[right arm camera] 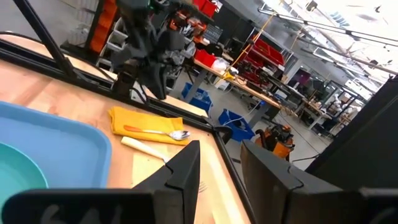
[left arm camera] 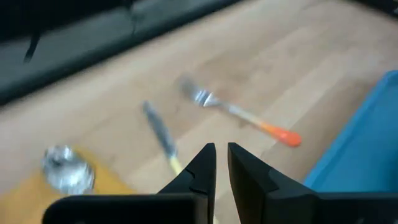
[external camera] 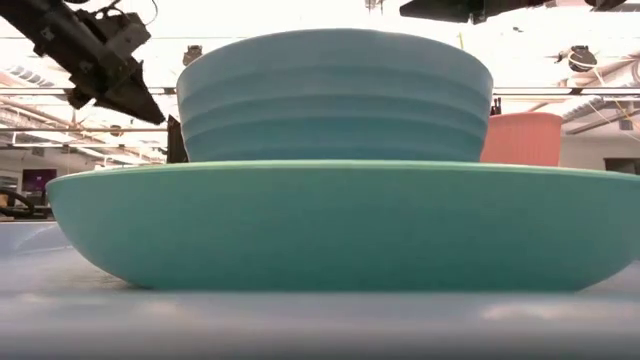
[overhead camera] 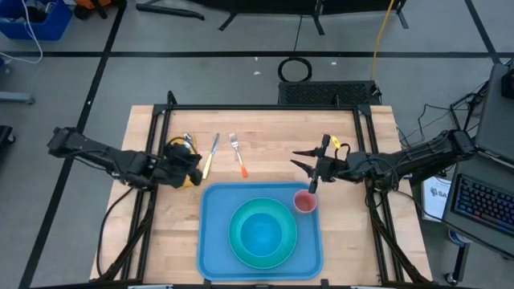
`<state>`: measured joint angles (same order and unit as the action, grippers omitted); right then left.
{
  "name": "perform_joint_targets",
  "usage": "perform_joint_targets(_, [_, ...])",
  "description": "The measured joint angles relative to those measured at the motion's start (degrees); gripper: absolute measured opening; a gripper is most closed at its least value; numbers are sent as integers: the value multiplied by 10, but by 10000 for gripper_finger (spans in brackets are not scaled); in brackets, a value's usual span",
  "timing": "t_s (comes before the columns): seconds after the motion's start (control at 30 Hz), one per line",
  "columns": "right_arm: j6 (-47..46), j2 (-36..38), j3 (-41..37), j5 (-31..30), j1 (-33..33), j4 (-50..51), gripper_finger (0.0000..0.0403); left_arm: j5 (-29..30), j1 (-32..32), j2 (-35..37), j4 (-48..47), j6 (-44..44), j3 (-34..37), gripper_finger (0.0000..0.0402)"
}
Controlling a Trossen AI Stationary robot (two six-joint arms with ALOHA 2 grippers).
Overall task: Set up tray
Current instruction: Put the yellow napkin to the left of the blue plate
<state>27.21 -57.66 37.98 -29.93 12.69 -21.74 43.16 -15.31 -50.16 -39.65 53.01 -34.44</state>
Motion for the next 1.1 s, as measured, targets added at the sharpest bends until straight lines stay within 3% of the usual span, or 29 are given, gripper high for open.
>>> perform_joint_targets(0.13, [-9,0,0,0,0,-1,103,-86,26,-56,-83,90,-19,46])
perform_joint_targets(0.43, [-10,0,0,0,0,-1,102,-226,33,-129,-123,134,-21,47])
perform_joint_targets(0.67, [-27,0,0,0,0,0,100,-237,37,-133,-80,181,-21,47])
perform_joint_targets(1.1, [-28,0,0,0,0,3,100,-251,38,-199,-50,152,-21,47])
